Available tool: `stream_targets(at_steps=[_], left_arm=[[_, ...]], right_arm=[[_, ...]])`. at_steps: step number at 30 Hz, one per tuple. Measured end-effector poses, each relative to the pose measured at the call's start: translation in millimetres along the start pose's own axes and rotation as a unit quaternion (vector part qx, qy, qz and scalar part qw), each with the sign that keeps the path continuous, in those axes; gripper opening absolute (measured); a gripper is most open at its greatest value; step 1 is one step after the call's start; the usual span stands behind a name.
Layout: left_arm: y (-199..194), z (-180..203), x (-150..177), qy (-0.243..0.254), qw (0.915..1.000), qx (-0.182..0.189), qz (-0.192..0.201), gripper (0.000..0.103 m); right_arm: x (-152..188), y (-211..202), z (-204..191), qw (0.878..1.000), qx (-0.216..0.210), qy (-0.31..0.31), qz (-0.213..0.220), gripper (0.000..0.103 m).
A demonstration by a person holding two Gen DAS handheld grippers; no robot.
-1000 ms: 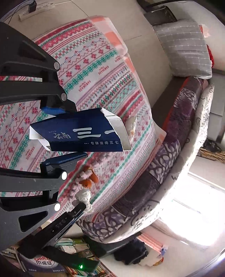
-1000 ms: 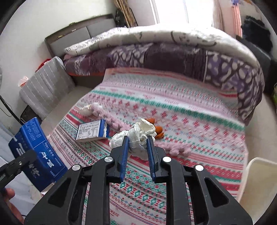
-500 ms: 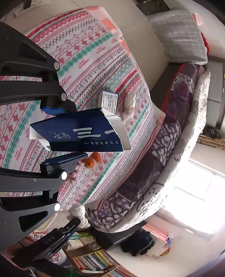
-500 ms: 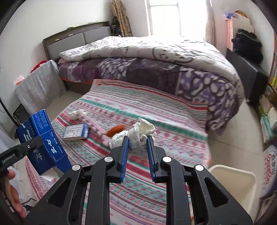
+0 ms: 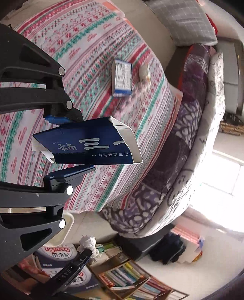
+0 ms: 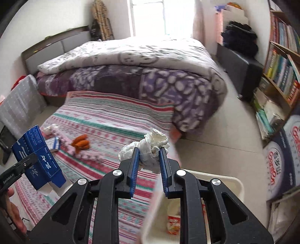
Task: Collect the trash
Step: 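Carry the tissue toward the bin with the right tool while the left tool holds the blue carton, then open the right tool over the bin to drop the tissue while the left tool drops the blue carton in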
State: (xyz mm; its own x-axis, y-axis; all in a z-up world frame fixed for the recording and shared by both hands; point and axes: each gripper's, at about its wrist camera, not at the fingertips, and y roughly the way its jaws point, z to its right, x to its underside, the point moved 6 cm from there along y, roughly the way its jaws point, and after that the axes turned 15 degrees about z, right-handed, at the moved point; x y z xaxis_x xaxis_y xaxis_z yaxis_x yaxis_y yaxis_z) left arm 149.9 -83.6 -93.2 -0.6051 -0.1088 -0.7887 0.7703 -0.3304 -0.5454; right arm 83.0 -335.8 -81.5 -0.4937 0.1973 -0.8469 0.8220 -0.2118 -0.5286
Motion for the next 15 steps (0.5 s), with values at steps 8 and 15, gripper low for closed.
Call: stream_targets(at_steps=[8,15], left_arm=[[14.6,50.9,19.2,0.021,0.9990,0.037,-0.016,0.038],[24.6,97.7,39.2,0.041,0.9961,0.071,-0.030,0.038]], right_arm=[[15.9,-3.1,60.9,0.997,0.056,0.003,-0.049,0.024],[20.5,-9.3,105.6,0.993,0.104,0.022,-0.050,0.063]])
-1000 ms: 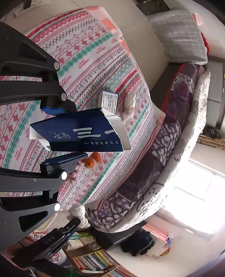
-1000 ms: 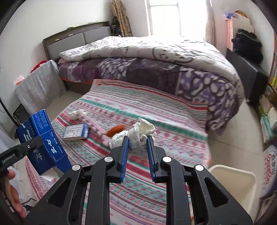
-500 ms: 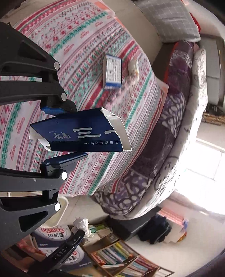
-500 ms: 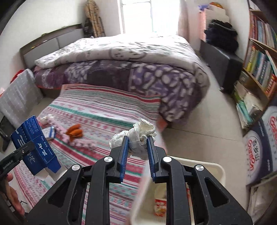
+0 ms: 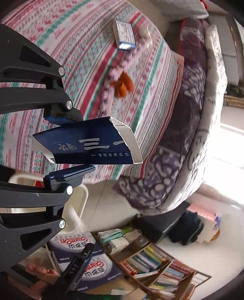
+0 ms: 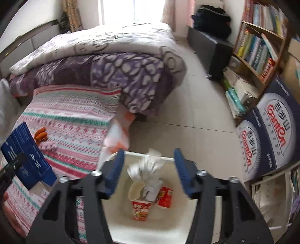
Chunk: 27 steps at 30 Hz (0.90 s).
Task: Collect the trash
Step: 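Open the right tool over the bin to drop the tissue while the left tool drops the blue carton in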
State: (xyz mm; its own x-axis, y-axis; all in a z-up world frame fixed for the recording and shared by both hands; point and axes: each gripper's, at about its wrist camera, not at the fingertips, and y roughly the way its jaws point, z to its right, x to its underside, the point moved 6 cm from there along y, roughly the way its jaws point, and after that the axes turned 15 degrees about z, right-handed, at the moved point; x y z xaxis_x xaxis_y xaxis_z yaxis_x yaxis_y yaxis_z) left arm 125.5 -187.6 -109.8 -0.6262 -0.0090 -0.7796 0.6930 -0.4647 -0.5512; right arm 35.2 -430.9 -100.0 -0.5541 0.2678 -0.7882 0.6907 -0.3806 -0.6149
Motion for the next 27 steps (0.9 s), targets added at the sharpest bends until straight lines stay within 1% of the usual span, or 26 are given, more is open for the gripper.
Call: stream_targets(at_steps=[1,2,6,10,14,17,19,21,24,27], left_arm=[[2.1,6.2,2.5,0.001,1.0000,0.005,-0.003,0.038],[4.8,13.5,5.2,0.002,0.9999,0.012,-0.006,0.038],[12.2,39.2,16.9,0.014,0.9993,0.031,-0.018,0.038],[18.6,60.3,31.2,0.026,0.9980,0.046,-0.033,0.038],[23.8,81.2,44.6,0.038,0.9960,0.065,-0.047,0.038],[26.3,96.6,53.6,0.039,0.9932,0.091,-0.060,0.039],[26.4,107.9,59.3,0.041,0.9897,0.116,-0.073,0.044],[25.7,116.4,64.1,0.048,0.9856,0.137,-0.087,0.055],[21.5,118.8,63.2,0.053,0.9846,0.143,-0.085,0.065],[19.0,112.3,59.5,0.049,0.9847,0.144,-0.085,0.069]], right_arm=[[-0.9,-0.4,5.8,1.000,0.005,0.005,0.003,0.068],[-1.7,-1.4,13.9,1.000,0.013,0.015,0.008,0.079],[-3.5,-1.8,36.0,0.998,0.033,0.044,0.017,0.092],[-4.6,-2.0,51.2,0.996,0.047,0.067,0.022,0.096],[-7.4,-4.0,61.2,0.994,0.057,0.088,0.030,0.096],[-10.2,-5.8,67.6,0.992,0.062,0.106,0.037,0.096],[-12.3,-6.2,71.5,0.990,0.064,0.117,0.041,0.096],[-13.9,-6.0,73.5,0.989,0.065,0.127,0.043,0.096],[-14.9,-5.8,71.1,0.987,0.062,0.139,0.044,0.096],[-15.7,-4.6,61.4,0.988,0.055,0.140,0.043,0.096]])
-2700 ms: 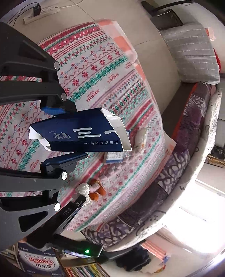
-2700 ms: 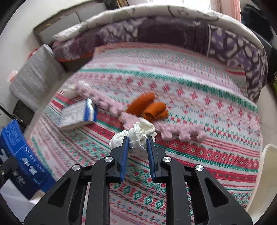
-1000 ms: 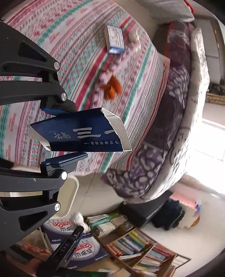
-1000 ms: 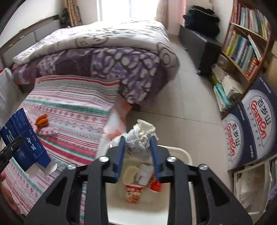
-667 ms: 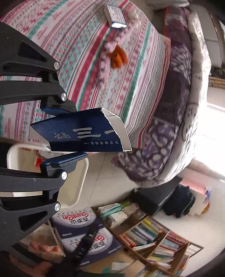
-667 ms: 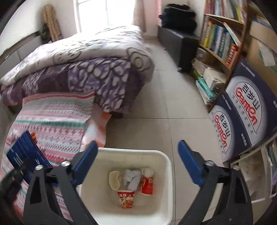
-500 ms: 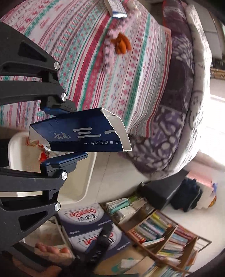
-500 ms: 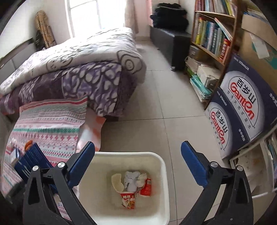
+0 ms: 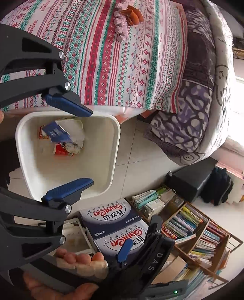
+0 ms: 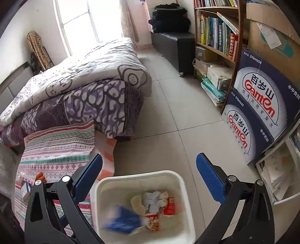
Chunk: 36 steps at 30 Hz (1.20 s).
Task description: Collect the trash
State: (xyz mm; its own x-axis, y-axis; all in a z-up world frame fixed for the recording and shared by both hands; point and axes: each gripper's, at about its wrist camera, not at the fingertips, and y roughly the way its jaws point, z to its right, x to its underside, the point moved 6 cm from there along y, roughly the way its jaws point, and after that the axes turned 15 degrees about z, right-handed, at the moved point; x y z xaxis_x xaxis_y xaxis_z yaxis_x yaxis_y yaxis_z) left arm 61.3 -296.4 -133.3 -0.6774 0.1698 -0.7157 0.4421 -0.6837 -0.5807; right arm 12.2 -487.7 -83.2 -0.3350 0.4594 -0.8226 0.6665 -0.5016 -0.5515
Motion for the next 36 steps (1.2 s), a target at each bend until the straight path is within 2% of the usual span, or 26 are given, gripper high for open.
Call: stream_targets(at_steps=[2,6,10,13,16,18,20,21,23,26,28,30,32,35,36], left_arm=[[-3.8,-8.7,-1.9,0.001,0.9999,-0.014,0.002,0.071],[-13.8,-42.4,-7.4,0.006,0.9975,-0.070,0.007,0.077],[-28.9,-96.3,-17.1,0.003,0.9896,-0.143,0.006,0.080],[-36.4,-146.1,-20.8,0.020,0.9803,-0.195,-0.026,0.084],[-45.8,-195.9,-22.5,0.068,0.9654,-0.244,-0.062,0.086],[-50.5,-232.9,-26.4,0.139,0.9435,-0.286,-0.094,0.089],[-54.2,-258.7,-29.6,0.193,0.9231,-0.309,-0.123,0.090],[-56.1,-276.9,-33.1,0.229,0.9089,-0.318,-0.142,0.091],[-56.6,-300.7,-38.0,0.256,0.8985,-0.315,-0.167,0.091],[-52.6,-334.8,-41.3,0.275,0.8895,-0.304,-0.203,0.091],[-46.9,-352.1,-43.7,0.277,0.8874,-0.298,-0.218,0.091],[-40.4,-367.0,-46.4,0.269,0.8902,-0.290,-0.226,0.091],[-33.2,-379.1,-45.0,0.251,0.9013,-0.262,-0.237,0.091],[-29.5,-387.5,-43.5,0.235,0.9130,-0.233,-0.239,0.092],[-31.7,-390.7,-44.3,0.218,0.9216,-0.219,-0.235,0.089]], right_arm=[[2.3,-0.1,-10.7,1.000,-0.007,-0.004,-0.002,0.096],[7.8,-1.9,-34.4,1.000,-0.023,-0.019,-0.005,0.096],[16.4,-0.8,-66.4,0.998,-0.045,-0.038,-0.016,0.096],[25.3,1.0,-95.1,0.996,-0.067,-0.056,-0.030,0.096],[33.7,2.8,-125.8,0.992,-0.085,-0.083,-0.036,0.096],[39.1,5.0,-143.0,0.990,-0.093,-0.098,-0.040,0.096],[45.3,9.3,-162.5,0.987,-0.104,-0.110,-0.048,0.096],[48.1,10.5,-169.9,0.986,-0.108,-0.113,-0.051,0.096],[54.3,15.5,-187.2,0.984,-0.118,-0.120,-0.059,0.096],[64.3,22.9,-209.7,0.980,-0.129,-0.138,-0.066,0.096],[70.7,23.9,-222.0,0.976,-0.134,-0.157,-0.065,0.096],[76.3,23.1,-232.0,0.972,-0.137,-0.181,-0.060,0.096],[83.2,21.2,-242.3,0.966,-0.143,-0.211,-0.053,0.096],[94.5,18.8,-254.7,0.954,-0.156,-0.252,-0.048,0.096],[98.2,18.2,-257.6,0.950,-0.159,-0.265,-0.046,0.096]])
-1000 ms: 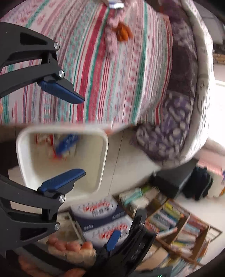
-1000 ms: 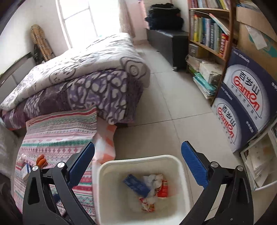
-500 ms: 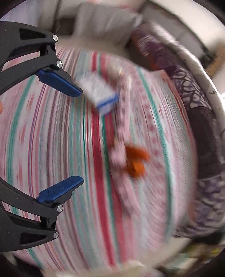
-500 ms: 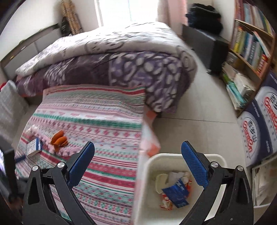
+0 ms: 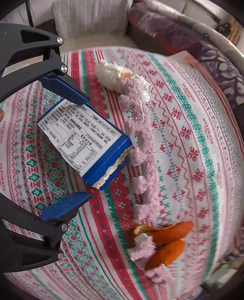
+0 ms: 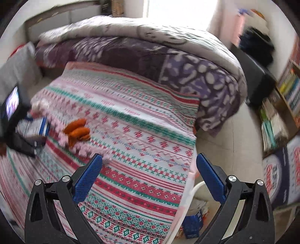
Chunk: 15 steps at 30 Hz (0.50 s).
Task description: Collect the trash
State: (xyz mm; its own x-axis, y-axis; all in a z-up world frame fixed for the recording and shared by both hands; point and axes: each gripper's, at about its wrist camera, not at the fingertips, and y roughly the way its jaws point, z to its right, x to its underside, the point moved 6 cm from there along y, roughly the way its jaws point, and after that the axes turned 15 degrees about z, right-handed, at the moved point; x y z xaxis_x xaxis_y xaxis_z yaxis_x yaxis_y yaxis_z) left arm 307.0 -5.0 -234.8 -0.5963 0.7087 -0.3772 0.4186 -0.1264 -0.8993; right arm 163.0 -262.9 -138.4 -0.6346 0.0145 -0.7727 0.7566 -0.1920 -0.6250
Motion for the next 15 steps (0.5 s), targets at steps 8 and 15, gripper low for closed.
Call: stream_targets(at_steps=[8,15], left_arm=[[-31.8,-9.1,38.0,-0.070,0.9960,0.026,0.050,0.031],[-75.7,-9.6,105.1,-0.124,0.9868,0.021,0.102,0.010]], right_arm=[[12.0,5.7,-51.0,0.994,-0.088,-0.070,0.005,0.096],[-18.8,32.7,-127.5,0.979,-0.169,-0.111,0.028,0.096]])
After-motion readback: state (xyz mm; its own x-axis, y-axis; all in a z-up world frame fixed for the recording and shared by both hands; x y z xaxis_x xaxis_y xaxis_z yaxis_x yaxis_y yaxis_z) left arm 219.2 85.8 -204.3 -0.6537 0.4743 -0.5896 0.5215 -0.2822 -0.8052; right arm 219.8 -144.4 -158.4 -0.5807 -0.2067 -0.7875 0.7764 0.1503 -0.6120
